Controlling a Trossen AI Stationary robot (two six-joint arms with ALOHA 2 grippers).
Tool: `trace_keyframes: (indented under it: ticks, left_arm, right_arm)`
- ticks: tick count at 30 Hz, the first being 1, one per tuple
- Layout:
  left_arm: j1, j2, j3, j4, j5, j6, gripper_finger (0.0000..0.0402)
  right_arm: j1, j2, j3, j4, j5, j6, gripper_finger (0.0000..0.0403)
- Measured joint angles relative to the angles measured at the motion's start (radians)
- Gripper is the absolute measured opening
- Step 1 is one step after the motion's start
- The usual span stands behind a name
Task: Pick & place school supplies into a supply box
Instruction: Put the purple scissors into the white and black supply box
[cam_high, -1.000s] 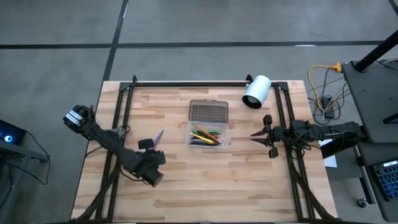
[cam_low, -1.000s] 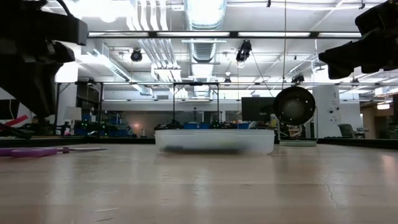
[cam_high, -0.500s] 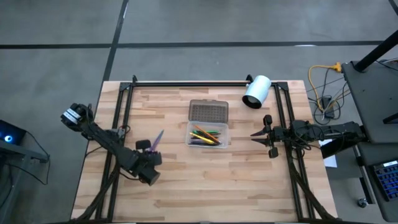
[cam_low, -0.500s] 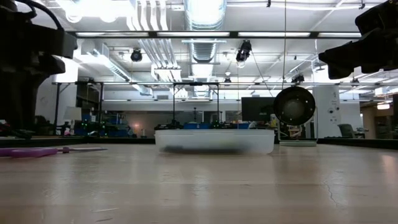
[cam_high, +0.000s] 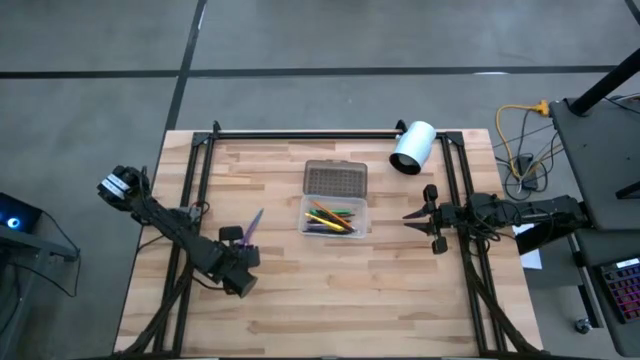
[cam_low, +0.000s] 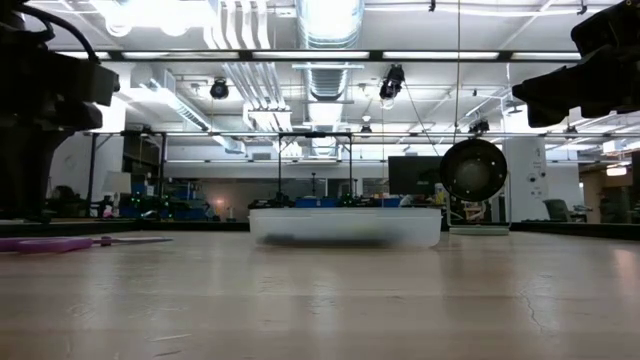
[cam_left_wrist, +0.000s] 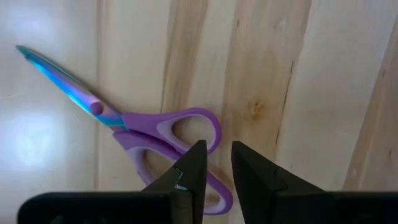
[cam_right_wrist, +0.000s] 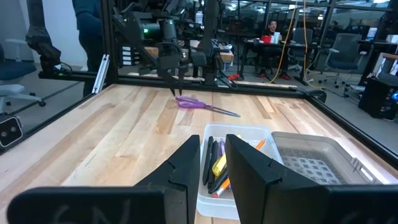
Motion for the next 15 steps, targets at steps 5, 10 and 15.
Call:
trace_keyframes:
  ticks: [5,10,15]
  left_arm:
    - [0.006,0.0,-0.026,0.037,0.018,0.017,0.006]
    - [0.028,0.0,-0.044,0.046,0.021,0.046,0.006]
    - [0.056,0.0,-0.051,0.074,0.027,0.079,0.006]
  right_arm:
    - [0.0,0.0,0.0,0.0,0.0,0.0,0.0068]
    - [0.0,0.0,0.0,0.0,0.0,0.0,0.0068]
    - [0.0,0.0,0.0,0.0,0.0,0.0,0.0068]
